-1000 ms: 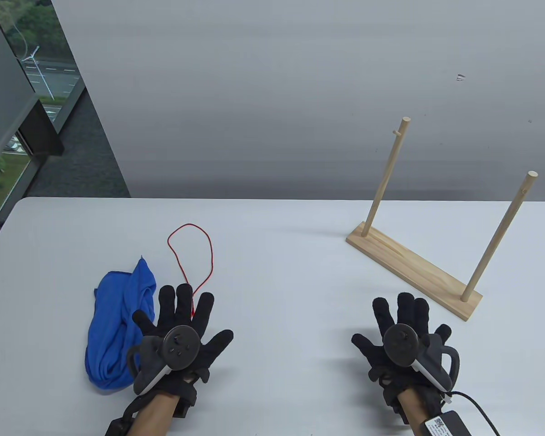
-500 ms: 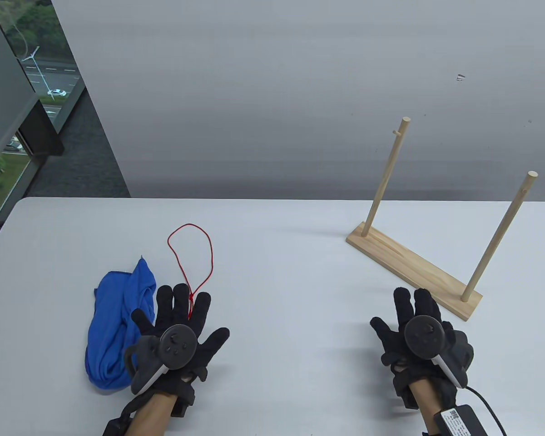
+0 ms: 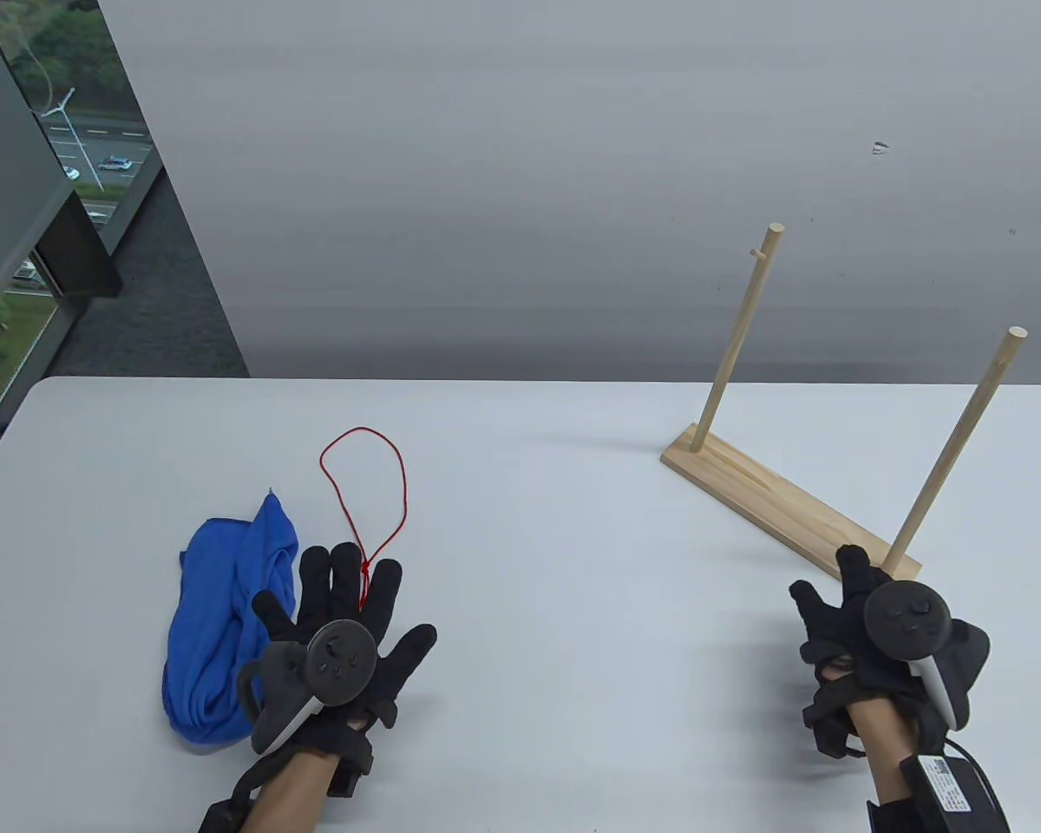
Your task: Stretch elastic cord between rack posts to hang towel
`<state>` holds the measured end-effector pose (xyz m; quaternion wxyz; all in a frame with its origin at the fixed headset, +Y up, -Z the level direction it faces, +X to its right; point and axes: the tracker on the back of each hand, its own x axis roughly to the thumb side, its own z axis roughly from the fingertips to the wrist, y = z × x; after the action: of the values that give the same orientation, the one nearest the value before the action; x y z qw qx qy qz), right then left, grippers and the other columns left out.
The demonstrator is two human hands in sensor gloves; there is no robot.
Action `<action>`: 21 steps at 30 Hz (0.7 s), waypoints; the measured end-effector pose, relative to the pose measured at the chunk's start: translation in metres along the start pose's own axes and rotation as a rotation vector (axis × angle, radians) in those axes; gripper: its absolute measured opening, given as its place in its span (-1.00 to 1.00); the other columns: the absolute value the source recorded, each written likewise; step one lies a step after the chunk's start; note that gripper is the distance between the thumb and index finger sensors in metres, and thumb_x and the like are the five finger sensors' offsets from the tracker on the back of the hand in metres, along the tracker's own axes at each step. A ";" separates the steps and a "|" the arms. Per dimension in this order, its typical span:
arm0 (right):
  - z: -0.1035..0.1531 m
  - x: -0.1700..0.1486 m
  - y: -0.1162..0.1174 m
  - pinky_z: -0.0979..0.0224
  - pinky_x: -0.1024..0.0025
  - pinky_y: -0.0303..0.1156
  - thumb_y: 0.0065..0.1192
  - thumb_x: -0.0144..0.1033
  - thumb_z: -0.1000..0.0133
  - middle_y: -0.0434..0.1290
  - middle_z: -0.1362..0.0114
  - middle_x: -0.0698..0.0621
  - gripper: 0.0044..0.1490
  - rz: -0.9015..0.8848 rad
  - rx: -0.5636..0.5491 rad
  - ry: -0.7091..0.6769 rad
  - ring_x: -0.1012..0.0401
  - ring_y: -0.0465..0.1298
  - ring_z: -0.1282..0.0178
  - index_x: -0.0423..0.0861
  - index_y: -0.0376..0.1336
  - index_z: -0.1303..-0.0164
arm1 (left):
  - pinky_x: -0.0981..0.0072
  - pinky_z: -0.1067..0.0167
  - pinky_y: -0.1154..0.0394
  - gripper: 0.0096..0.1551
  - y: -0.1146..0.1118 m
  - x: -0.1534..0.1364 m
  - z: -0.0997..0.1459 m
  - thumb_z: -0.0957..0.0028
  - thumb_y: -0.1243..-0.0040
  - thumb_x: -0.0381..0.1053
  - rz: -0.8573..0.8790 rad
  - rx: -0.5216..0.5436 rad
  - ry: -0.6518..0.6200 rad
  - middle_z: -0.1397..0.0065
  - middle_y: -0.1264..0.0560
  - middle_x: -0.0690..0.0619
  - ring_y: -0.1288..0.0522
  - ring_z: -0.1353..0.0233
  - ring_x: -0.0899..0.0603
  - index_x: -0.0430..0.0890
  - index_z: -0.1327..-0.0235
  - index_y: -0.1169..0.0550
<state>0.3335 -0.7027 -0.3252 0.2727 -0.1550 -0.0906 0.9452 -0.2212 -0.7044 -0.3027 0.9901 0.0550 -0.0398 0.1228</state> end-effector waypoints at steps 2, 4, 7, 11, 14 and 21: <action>-0.008 -0.004 -0.010 -0.17 -0.26 0.41 0.20 0.22 0.00 0.14 -0.46 -0.27 0.00 -0.014 -0.021 0.024 -0.11 0.43 -0.31 -0.11 -0.04 -0.46 | -0.55 -0.36 0.33 0.06 0.000 0.000 0.000 0.15 0.20 0.74 -0.002 0.002 0.002 -0.79 0.09 0.00 0.25 -0.77 -0.27 0.26 -0.62 -0.21; -0.015 -0.008 -0.019 -0.12 -0.20 0.46 0.20 0.21 0.00 0.18 -0.43 -0.26 -0.01 -0.024 -0.040 0.054 -0.10 0.48 -0.26 -0.13 -0.02 -0.45 | -0.54 -0.36 0.33 0.06 0.000 0.000 0.000 0.15 0.20 0.73 -0.003 0.005 0.003 -0.79 0.09 0.00 0.24 -0.77 -0.27 0.26 -0.62 -0.21; -0.027 -0.016 -0.031 -0.01 -0.09 0.56 0.22 0.20 0.01 0.25 -0.38 -0.26 -0.02 -0.075 -0.064 0.113 -0.07 0.55 -0.17 -0.17 0.01 -0.42 | -0.54 -0.36 0.33 0.05 0.001 -0.001 0.000 0.14 0.20 0.73 -0.005 0.007 0.006 -0.79 0.09 0.00 0.24 -0.77 -0.27 0.26 -0.62 -0.21; -0.040 -0.025 -0.041 0.13 0.07 0.64 0.24 0.21 0.01 0.31 -0.33 -0.24 -0.01 -0.079 -0.086 0.179 -0.03 0.62 -0.06 -0.20 0.03 -0.40 | -0.54 -0.36 0.33 0.05 0.001 -0.002 0.000 0.14 0.19 0.73 -0.008 0.009 0.013 -0.79 0.09 -0.01 0.24 -0.77 -0.27 0.25 -0.62 -0.22; -0.050 -0.033 -0.045 0.20 0.15 0.67 0.24 0.21 0.01 0.34 -0.32 -0.23 -0.01 -0.063 -0.084 0.231 -0.01 0.65 -0.02 -0.20 0.03 -0.40 | -0.54 -0.36 0.32 0.05 0.001 -0.002 0.000 0.14 0.18 0.72 -0.011 0.007 0.017 -0.79 0.09 -0.01 0.24 -0.77 -0.27 0.25 -0.62 -0.22; -0.069 -0.048 -0.043 0.28 0.26 0.68 0.28 0.22 0.03 0.34 -0.32 -0.22 0.03 -0.023 -0.032 0.303 0.03 0.67 0.03 -0.20 0.01 -0.41 | -0.54 -0.36 0.32 0.04 0.001 -0.002 0.000 0.13 0.18 0.72 -0.020 0.002 0.025 -0.79 0.08 -0.01 0.23 -0.77 -0.27 0.25 -0.62 -0.22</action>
<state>0.4160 -0.6870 -0.3668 0.2917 -0.2992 -0.0654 0.9061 -0.2239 -0.7037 -0.3030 0.9916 0.0550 -0.0268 0.1138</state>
